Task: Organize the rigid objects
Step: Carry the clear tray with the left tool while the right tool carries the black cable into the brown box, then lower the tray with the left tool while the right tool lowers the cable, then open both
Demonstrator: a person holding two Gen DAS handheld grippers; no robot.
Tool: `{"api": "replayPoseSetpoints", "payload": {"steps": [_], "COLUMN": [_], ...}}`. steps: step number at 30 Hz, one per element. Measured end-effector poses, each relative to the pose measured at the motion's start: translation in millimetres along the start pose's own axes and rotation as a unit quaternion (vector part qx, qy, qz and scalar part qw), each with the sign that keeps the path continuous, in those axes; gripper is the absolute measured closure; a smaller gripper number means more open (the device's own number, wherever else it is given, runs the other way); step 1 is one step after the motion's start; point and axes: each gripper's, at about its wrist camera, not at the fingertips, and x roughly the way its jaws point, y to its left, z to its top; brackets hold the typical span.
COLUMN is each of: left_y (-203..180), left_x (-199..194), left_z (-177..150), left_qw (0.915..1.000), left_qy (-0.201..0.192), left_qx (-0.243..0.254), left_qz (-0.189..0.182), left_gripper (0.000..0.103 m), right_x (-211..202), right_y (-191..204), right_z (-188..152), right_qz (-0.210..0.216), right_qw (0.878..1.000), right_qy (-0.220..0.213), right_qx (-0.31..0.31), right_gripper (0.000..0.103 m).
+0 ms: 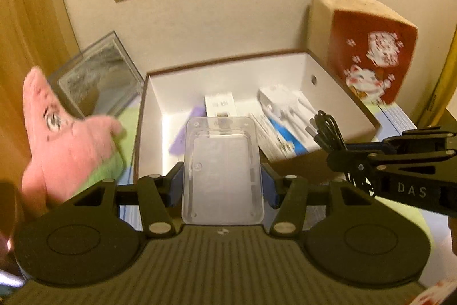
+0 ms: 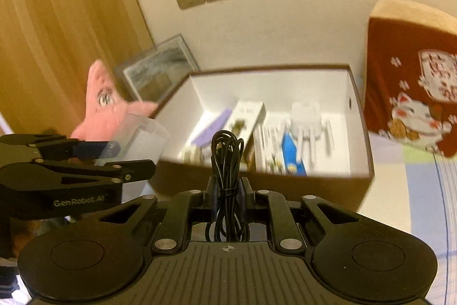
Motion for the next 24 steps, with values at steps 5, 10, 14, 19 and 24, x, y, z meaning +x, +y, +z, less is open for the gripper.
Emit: {"api": "replayPoseSetpoints", "payload": {"steps": [5,10,14,19,24], "left_y": [8,17,23,32,37], "left_x": [28,61,91,124,152], "left_z": [31,51,60,69,73], "left_qw": [1.0000,0.9999,0.9995,0.9988,0.9980], "left_qy": [-0.001,0.012,0.028,0.046,0.059], "left_qx": [-0.003,-0.005,-0.004,-0.002,0.003], "left_qz": [0.001,0.007,0.010,0.017,0.021], "left_gripper": [0.051,0.051,0.051,0.051,0.051], "right_x": [29,62,89,120,143], "right_y": [-11,-23,-32,-43,-51], "right_z": [32,53,67,79,84], "right_qz": [-0.001,-0.008,-0.019,-0.032,-0.044], "right_qw": [1.000,1.000,0.999,0.998,0.998], "right_qy": [-0.001,0.005,0.011,0.022,0.033], "right_qx": [0.011,0.030,0.039,0.041,0.041], "right_gripper": [0.092,0.092,0.092,0.092,0.092]}}
